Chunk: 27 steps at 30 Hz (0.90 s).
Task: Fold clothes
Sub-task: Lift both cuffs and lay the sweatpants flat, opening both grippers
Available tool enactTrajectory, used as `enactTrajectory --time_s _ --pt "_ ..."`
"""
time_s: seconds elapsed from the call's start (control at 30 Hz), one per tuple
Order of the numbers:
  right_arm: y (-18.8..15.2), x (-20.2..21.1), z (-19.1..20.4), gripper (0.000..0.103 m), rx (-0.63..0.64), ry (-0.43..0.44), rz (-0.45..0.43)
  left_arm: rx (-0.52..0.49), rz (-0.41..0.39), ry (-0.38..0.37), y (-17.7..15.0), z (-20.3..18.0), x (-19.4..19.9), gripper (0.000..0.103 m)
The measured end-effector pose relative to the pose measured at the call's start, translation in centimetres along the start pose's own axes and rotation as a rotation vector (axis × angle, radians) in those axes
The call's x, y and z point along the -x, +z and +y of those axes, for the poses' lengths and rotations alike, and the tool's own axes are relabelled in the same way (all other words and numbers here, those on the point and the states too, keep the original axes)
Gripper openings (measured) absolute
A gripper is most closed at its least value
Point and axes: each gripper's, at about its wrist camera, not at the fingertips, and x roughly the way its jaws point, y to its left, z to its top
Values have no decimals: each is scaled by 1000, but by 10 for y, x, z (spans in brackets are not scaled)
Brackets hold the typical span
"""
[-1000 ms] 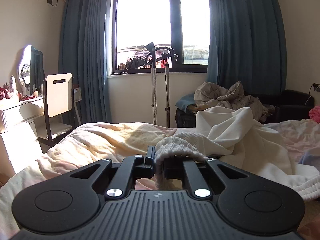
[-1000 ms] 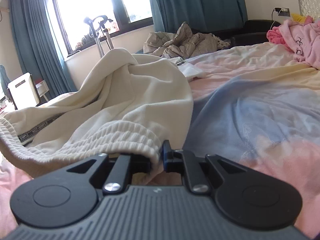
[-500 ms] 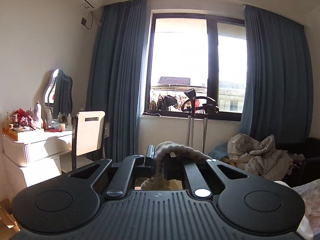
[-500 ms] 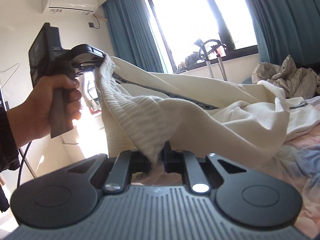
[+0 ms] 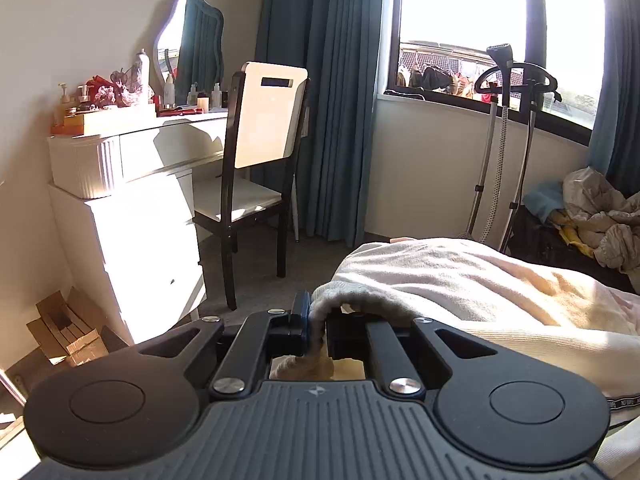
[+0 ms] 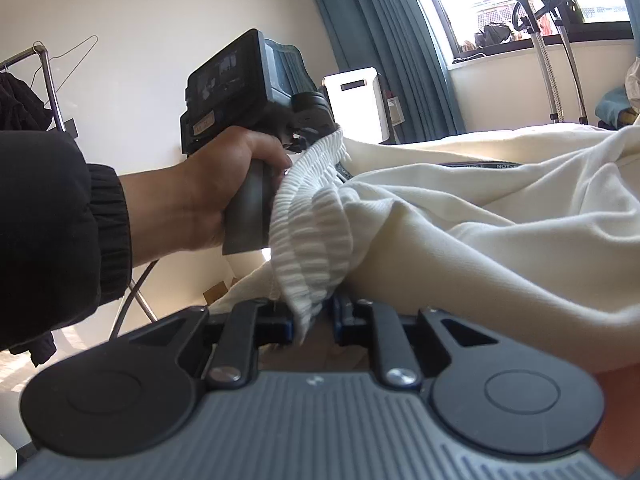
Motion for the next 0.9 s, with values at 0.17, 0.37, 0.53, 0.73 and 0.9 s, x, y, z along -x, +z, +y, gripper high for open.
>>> enactTrajectory --time_s 0.17,0.37,0.53,0.73,0.9 --pt "14 9 2 45 7 29 18 -2 36 15 3 2 19 20" --pt "14 44 27 65 128 56 67 -102 -2 155 11 -9 88 84" --pt "12 105 15 65 142 -5 56 -70 6 133 7 -17 164 85" --pt "15 192 -17 65 154 -166 -3 3 16 17 -20 -58 251 84" --pt "16 251 -43 65 165 -296 -46 45 16 -85 -44 -106 305 84"
